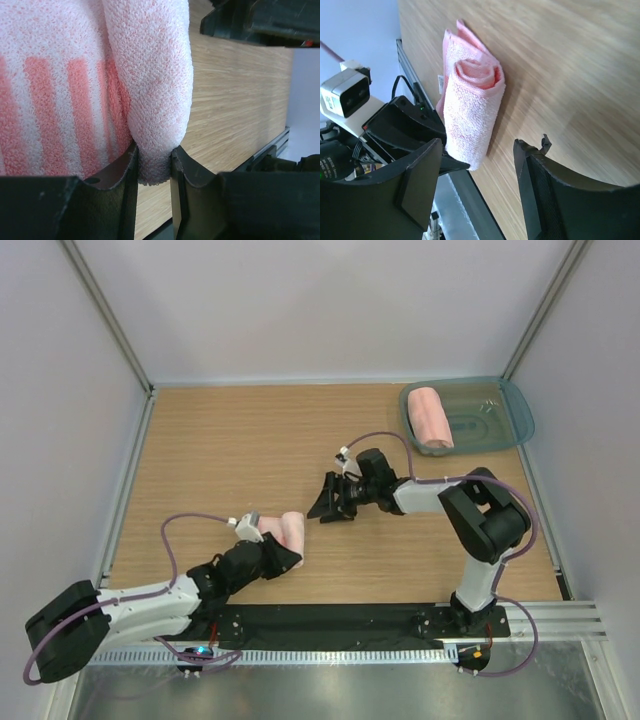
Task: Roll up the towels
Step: Roll the towel
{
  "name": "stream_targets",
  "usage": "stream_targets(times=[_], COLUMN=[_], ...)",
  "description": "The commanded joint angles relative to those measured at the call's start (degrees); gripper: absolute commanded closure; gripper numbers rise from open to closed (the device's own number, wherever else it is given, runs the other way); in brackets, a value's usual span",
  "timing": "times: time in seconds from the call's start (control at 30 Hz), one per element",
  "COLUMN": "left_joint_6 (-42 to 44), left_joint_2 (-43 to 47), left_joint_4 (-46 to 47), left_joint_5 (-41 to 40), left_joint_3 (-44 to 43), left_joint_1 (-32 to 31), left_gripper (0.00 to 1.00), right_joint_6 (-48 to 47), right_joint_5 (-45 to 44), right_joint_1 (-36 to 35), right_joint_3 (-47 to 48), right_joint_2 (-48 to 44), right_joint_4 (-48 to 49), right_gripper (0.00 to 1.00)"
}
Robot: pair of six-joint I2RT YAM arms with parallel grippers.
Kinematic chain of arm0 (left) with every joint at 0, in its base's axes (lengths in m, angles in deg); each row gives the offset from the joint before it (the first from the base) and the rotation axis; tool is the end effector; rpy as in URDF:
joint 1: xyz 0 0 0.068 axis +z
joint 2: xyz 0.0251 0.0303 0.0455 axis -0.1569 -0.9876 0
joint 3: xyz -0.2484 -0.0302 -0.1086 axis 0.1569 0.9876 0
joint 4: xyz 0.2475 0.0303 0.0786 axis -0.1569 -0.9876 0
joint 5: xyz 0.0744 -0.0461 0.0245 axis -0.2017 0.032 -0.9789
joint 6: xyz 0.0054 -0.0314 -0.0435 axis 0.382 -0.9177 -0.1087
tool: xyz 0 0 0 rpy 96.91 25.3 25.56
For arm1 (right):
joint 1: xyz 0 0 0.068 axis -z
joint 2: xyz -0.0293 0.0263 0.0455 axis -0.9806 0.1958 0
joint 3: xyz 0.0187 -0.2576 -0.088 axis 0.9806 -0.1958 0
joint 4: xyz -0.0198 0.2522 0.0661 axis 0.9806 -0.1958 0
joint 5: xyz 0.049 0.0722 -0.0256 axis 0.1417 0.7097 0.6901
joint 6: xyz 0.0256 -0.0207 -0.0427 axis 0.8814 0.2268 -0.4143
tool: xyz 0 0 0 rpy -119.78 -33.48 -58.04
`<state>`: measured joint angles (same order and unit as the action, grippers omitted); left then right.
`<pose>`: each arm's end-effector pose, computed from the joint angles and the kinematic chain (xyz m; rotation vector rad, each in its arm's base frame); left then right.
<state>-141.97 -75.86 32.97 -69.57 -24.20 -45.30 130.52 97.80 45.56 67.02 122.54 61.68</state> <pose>0.0992 -0.1259 0.1258 -0.3917 2.2418 -1.0213 0.2786 0.2108 0.1428 -0.2172 2.5272 1.4849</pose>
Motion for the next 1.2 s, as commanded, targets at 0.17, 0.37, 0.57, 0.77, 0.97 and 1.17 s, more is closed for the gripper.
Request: stream_targets(times=[0.17, 0.37, 0.57, 0.77, 0.97, 1.17], left_joint_6=[-6.3, -5.8, -1.5, 4.0, 13.9, 12.9], left_joint_2=[0.2, -1.4, -5.7, -9.3, -20.3, -35.2], left_joint_4=[-1.7, -0.6, -0.7, -0.9, -0.2, 8.4], left_joint_5=[0.0, 0.2, 1.2, 3.1, 8.3, 17.4], left_joint_3=[2.7, 3.0, 0.3, -4.5, -14.8, -20.3], left_joint_1=[1.0, 1.3, 1.5, 1.4, 1.4, 1.4], left_gripper=[1.0, 1.0, 1.0, 1.0, 1.0, 1.0], right_joint_6=[4.5, 5.8, 5.8, 4.7, 1.4, 0.8], right_joint_5=[0.4, -0.8, -2.4, -6.7, -18.2, -35.5], right_joint_1=[-6.2, -7.9, -7.6, -5.9, -5.4, -5.3], right_joint_3=[1.4, 2.0, 0.5, -3.9, -9.4, -11.3], right_joint_2=[7.6, 10.8, 9.4, 2.4, -10.9, -23.8], right_joint_4=[12.6, 15.2, 16.1, 12.0, -3.1, -23.7], right_gripper=[0.36, 0.49, 0.97, 0.99, 0.99, 0.99])
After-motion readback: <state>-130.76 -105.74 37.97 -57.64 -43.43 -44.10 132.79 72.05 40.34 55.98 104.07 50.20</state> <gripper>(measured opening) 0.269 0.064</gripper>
